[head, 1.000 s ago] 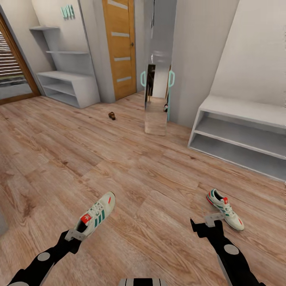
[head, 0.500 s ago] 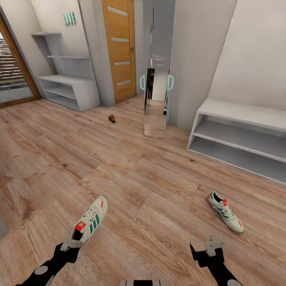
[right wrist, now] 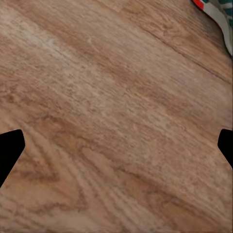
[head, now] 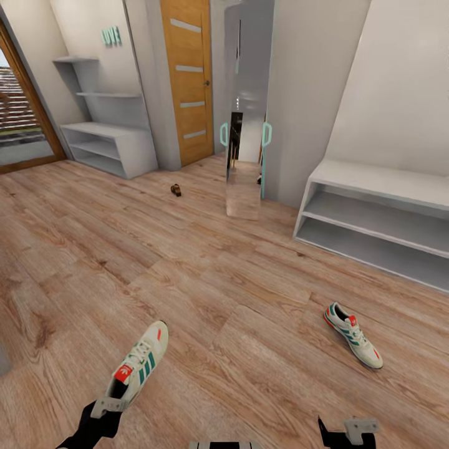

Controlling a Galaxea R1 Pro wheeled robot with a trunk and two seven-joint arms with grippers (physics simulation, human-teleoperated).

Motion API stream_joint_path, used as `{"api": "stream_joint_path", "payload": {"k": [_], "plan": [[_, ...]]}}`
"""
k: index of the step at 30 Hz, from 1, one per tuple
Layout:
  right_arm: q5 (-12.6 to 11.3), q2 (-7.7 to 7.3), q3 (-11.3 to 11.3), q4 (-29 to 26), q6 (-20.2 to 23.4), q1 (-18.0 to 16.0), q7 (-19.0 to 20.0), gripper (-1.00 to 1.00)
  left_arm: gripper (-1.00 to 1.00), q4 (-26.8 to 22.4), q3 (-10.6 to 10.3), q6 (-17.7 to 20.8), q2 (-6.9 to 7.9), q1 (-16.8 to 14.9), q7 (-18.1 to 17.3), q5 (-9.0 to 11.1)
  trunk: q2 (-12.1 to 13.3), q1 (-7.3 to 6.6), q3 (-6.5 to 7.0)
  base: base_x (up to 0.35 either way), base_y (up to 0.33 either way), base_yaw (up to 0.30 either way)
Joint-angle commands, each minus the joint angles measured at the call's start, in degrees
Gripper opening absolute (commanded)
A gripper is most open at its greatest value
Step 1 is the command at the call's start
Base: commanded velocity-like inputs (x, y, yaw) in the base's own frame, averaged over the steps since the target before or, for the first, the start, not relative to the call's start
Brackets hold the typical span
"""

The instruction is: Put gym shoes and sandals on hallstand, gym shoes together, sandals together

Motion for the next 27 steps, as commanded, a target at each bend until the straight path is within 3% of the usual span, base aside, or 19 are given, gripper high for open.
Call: {"api": "stream_joint_path", "payload": {"k": [1, 24, 27], "plan": [[0.6, 0.04, -0.5, 0.6, -0.3, 0.0, 0.4, 1.0, -1.0, 0.0, 0.5, -0.3, -0.03, 0.0, 0.0, -0.5, 0.0, -0.01, -0.04, 0.0, 0.0, 0.0], [0.7, 0.09, -0.7, 1.6, -0.5, 0.0, 0.4, 1.0, -1.0, 0.1, 0.5, -0.2, -0.53, 0.0, 1.8, -0.4, 0.3, -0.58, 4.85, 0.0, 0.0, 0.0], [0.7, 0.05, -0.7, 1.6, -0.5, 0.0, 0.4, 1.0, -1.0, 0.4, 0.5, -0.2, -0.55, 0.0, 1.8, -0.4, 1.4, -1.21, 5.4, 0.0, 0.0, 0.0]]}}
